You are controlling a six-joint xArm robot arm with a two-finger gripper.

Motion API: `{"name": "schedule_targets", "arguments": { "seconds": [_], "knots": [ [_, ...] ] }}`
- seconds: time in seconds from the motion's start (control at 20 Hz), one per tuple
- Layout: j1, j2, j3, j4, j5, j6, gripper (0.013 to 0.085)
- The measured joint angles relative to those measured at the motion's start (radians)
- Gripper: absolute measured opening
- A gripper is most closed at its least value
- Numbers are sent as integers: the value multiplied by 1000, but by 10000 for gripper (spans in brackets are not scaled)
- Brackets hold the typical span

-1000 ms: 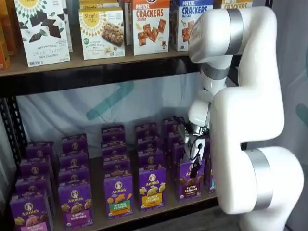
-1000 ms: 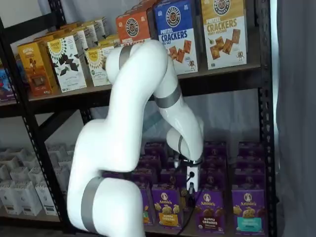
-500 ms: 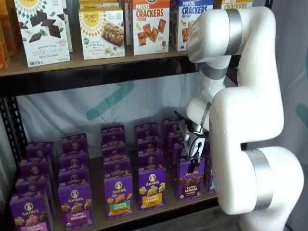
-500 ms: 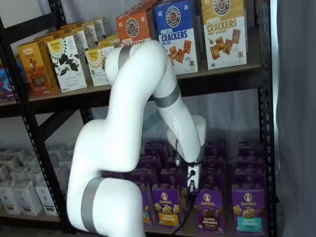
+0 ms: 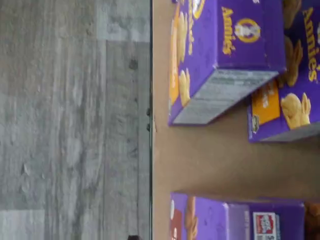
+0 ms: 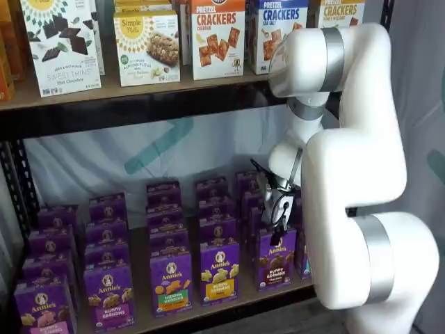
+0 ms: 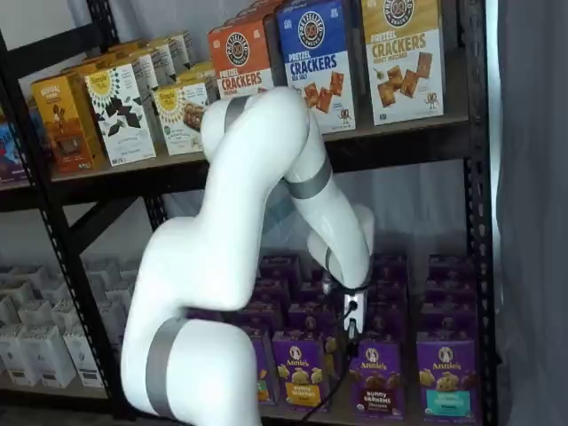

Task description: Pick up the purple box with a brown patch in the center, on the bottom shelf, the fifth box from the left

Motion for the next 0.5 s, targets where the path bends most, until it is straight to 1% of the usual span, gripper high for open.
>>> {"name": "schedule_targets", "arguments": {
  "seconds": [0.1,0.15,0.2,0.25,0.3,0.5],
  "knots": [
    [-3,26,-29,-42,0,35,850],
    [-4,39,-44,-72,2,61,850],
    [-7,52,-59,-115,5,97,850],
    [-10,69,-78,-177,10,151,850],
    [-11,82,-93,-210,13,179,850],
    [-15,122,-138,-298,33,255,850]
  ]
}}
